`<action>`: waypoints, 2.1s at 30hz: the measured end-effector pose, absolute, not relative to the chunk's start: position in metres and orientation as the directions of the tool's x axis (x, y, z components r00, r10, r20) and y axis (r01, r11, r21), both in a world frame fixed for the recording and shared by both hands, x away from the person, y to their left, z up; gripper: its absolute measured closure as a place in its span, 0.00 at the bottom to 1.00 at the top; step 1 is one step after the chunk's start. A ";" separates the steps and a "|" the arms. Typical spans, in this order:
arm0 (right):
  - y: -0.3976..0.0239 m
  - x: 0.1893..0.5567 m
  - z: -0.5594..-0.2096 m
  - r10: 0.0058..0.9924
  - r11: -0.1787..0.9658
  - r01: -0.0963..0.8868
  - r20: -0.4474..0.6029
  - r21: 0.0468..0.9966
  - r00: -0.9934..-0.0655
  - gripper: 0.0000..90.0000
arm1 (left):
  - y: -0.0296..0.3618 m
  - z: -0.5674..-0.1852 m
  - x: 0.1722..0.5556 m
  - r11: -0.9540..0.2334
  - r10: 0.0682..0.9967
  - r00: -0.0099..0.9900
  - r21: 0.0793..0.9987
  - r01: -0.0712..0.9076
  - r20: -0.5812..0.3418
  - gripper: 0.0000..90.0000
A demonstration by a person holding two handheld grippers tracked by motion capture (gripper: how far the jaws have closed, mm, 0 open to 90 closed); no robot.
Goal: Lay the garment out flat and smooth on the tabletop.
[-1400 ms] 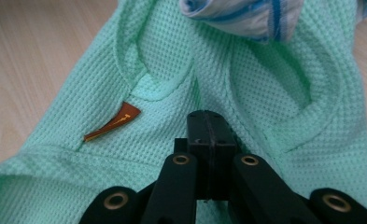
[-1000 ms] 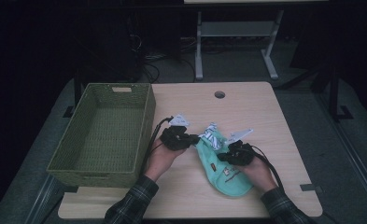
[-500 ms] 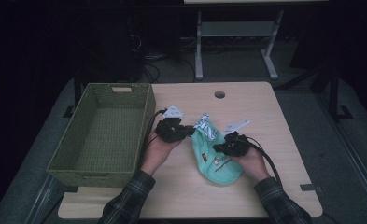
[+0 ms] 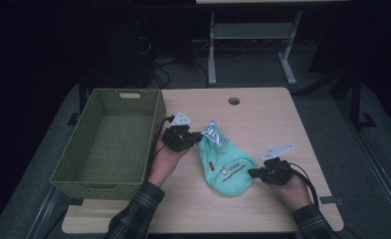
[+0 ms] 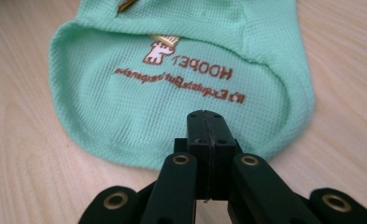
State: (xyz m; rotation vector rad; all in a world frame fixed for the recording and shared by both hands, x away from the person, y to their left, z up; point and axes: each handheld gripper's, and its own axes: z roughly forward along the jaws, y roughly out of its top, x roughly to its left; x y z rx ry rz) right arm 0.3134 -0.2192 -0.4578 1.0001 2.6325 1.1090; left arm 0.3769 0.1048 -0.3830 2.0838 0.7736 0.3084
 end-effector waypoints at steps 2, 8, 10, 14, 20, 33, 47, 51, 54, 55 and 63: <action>-0.218 0.312 -0.459 0.614 0.514 0.535 0.149 0.670 -0.775 1.00 | 0.104 -0.383 0.377 -0.429 0.626 0.777 0.802 0.415 -0.067 0.94; -0.213 0.312 -0.464 0.604 0.538 0.536 0.146 0.650 -0.783 1.00 | 0.103 -0.383 0.376 -0.431 0.621 0.781 0.804 0.410 -0.065 0.94; -0.212 0.312 -0.466 0.605 0.537 0.541 0.152 0.647 -0.782 1.00 | 0.101 -0.383 0.374 -0.429 0.614 0.786 0.807 0.407 -0.070 0.94; -0.212 0.312 -0.467 0.604 0.538 0.536 0.146 0.651 -0.783 1.00 | 0.099 -0.380 0.371 -0.430 0.596 0.800 0.811 0.396 -0.074 0.94; -0.212 0.311 -0.467 0.605 0.540 0.534 0.141 0.650 -0.783 1.00 | 0.095 -0.377 0.366 -0.435 0.559 0.825 0.820 0.372 -0.078 0.94; -0.211 0.310 -0.466 0.615 0.538 0.540 0.136 0.647 -0.776 1.00 | 0.079 -0.376 0.349 -0.467 0.459 0.884 0.824 0.322 -0.086 0.94; -0.223 0.312 -0.460 0.650 0.515 0.547 0.115 0.660 -0.751 1.00 | 0.066 -0.391 0.342 -0.520 0.393 0.915 0.798 0.305 -0.093 0.94; -0.227 0.312 -0.459 0.657 0.512 0.543 0.104 0.665 -0.747 1.00 | 0.059 -0.394 0.338 -0.539 0.375 0.923 0.790 0.291 -0.084 0.94; -0.230 0.312 -0.457 0.663 0.506 0.546 0.104 0.668 -0.742 1.00 | 0.054 -0.397 0.336 -0.547 0.364 0.927 0.787 0.287 -0.085 0.94; -0.232 0.312 -0.456 0.669 0.497 0.544 0.101 0.676 -0.737 1.00 | 0.051 -0.399 0.335 -0.550 0.360 0.929 0.784 0.287 -0.087 0.94; -0.235 0.312 -0.455 0.673 0.496 0.546 0.099 0.676 -0.733 1.00 | 0.042 -0.409 0.333 -0.581 0.344 0.934 0.761 0.288 -0.091 0.92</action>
